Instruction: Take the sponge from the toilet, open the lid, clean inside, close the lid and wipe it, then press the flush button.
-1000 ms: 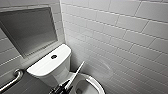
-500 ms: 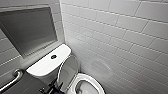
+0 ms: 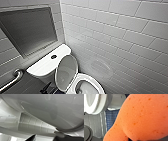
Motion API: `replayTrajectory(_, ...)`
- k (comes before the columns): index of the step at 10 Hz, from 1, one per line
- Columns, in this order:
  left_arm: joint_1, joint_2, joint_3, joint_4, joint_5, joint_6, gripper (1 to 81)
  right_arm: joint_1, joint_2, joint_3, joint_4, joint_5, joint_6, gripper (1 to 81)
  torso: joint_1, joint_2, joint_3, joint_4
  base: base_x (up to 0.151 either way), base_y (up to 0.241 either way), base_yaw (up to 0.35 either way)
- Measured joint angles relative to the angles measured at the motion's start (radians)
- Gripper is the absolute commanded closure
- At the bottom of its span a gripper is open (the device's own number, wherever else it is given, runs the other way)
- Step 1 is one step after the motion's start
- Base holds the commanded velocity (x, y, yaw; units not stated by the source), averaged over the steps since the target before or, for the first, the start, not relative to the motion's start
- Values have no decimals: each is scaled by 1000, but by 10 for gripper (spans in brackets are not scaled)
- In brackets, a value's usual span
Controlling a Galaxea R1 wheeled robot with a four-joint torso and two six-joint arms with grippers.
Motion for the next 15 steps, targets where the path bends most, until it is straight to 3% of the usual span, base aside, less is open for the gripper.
replayTrajectory(2,31,-3,-40,71,35,3,10,3,12,-6,0,0,-1,811,0,0,0,0,0,0,0)
replayTrajectory(3,35,2,-58,196,93,3,10,2,16,-7,0,0,-2,811,0,0,0,0,0,0,0)
replayTrajectory(5,28,2,-101,551,229,-11,10,-1,16,-31,-1,0,-3,811,0,0,0,0,0,0,0)
replayTrajectory(7,30,0,-137,992,356,-69,10,-8,19,-69,-30,2,-7,811,0,0,0,0,0,0,0)
replayTrajectory(9,71,0,-200,1320,444,-151,10,-26,20,-103,-50,6,-7,811,0,0,0,0,0,0,0)
replayTrajectory(11,165,15,-305,1473,455,-200,10,-37,35,-119,-60,35,-7,811,0,0,0,0,0,0,0)
replayTrajectory(15,228,129,-470,1492,468,-241,10,-37,47,-128,-75,61,-7,811,0,0,1,0,0,0,0)
